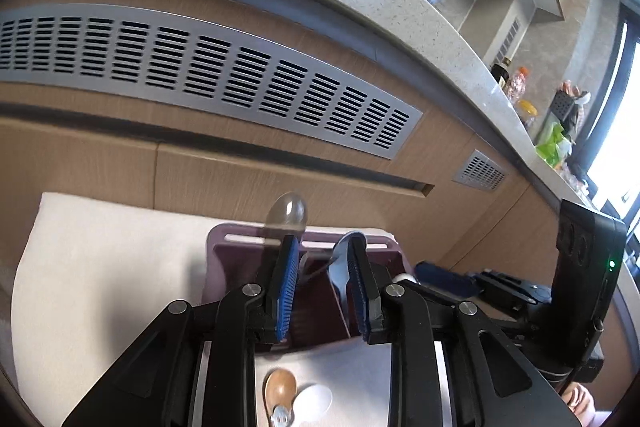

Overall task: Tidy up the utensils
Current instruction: 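Carry the shovel server and knobbed spoon into the caddy with both tools, then open both tools over the caddy and pull them back toward the table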

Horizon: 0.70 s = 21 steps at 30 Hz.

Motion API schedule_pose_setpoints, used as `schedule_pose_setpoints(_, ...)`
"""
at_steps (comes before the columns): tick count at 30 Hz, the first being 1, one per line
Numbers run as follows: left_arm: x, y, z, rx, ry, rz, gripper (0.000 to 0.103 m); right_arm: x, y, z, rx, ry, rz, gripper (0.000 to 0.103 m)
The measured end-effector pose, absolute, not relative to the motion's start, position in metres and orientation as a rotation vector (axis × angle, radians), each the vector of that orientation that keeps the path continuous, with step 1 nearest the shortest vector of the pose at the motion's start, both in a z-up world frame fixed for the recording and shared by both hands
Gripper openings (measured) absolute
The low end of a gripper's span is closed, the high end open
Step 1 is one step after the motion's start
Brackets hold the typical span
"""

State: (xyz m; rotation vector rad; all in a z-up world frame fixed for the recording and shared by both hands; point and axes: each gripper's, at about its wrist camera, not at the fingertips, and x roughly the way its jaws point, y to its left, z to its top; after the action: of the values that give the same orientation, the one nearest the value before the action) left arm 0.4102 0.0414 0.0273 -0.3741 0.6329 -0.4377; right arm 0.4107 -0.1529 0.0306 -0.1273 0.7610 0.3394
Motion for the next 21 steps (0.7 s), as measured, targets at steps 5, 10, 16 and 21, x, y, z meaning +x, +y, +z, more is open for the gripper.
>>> schedule_pose_setpoints(5,0.371,0.054,0.044,-0.341,0.578,-0.373,0.047,0.372,-0.160,0.056,-0.173,0.609,0.293,0.088)
schedule_pose_setpoints(10,0.322,0.054,0.047,-0.233,0.563,-0.269,0.065,0.330,-0.164,0.068,-0.252,0.539,0.268,0.103)
schedule_pose_setpoints(16,0.271,0.052,0.006,-0.135,0.647,-0.221,0.071,0.289,-0.159,0.033,-0.358,0.596,0.327,0.103)
schedule_pose_setpoints(21,0.240,0.060,-0.026,-0.131,0.748,-0.208,0.071,0.257,-0.148,-0.010,-0.460,0.662,0.395,0.103)
